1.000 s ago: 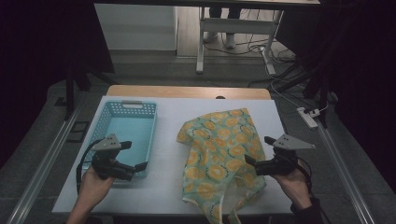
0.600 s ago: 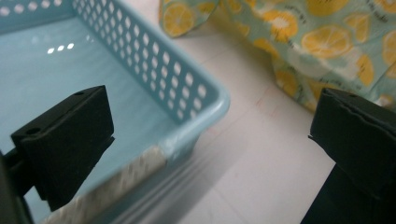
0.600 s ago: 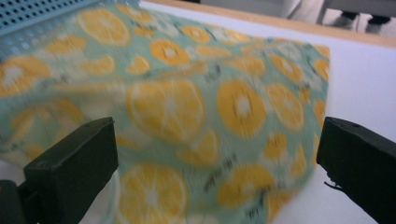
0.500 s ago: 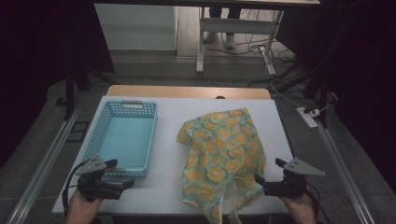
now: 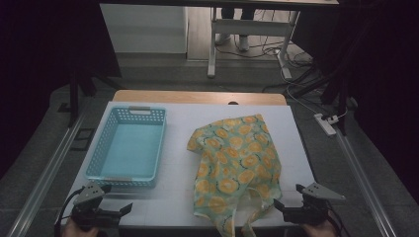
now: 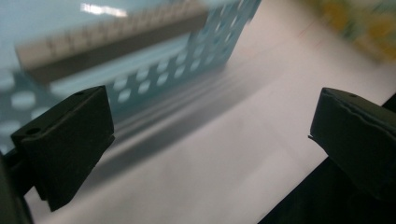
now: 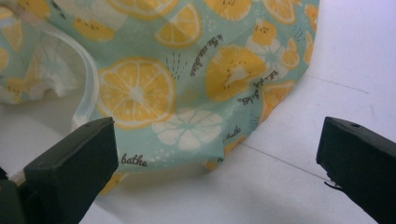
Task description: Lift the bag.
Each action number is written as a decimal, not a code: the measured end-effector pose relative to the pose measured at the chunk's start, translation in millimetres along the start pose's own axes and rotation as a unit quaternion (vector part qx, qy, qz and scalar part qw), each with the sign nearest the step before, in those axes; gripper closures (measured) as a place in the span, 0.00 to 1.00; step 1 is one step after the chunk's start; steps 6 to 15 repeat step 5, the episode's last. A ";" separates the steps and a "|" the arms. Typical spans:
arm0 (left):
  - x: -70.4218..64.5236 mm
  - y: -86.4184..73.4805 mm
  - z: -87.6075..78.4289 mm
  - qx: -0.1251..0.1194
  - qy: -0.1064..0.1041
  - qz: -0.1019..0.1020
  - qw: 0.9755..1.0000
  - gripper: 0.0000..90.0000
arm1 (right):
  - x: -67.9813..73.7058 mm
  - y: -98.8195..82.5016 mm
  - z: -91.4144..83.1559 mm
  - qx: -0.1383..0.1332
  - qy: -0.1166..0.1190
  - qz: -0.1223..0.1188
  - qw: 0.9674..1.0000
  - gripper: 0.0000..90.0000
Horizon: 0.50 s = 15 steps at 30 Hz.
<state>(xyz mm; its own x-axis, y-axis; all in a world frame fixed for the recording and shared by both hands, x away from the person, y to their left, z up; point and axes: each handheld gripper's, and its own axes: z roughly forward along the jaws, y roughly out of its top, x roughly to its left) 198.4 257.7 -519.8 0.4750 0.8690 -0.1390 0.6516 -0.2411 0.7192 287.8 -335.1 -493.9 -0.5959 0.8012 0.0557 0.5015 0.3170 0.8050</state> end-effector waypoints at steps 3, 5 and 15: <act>1.1 1.3 2.7 0.013 0.003 -0.009 1.000 0.00 | -0.4 0.4 1.8 0.009 0.003 0.001 1.000 0.00; 1.6 1.6 3.0 0.013 0.003 -0.013 1.000 0.00 | -0.1 0.3 2.4 0.011 0.002 -0.001 1.000 0.00; 1.6 1.6 3.0 0.013 0.003 -0.013 1.000 0.00 | -0.1 0.3 2.4 0.011 0.002 -0.001 1.000 0.00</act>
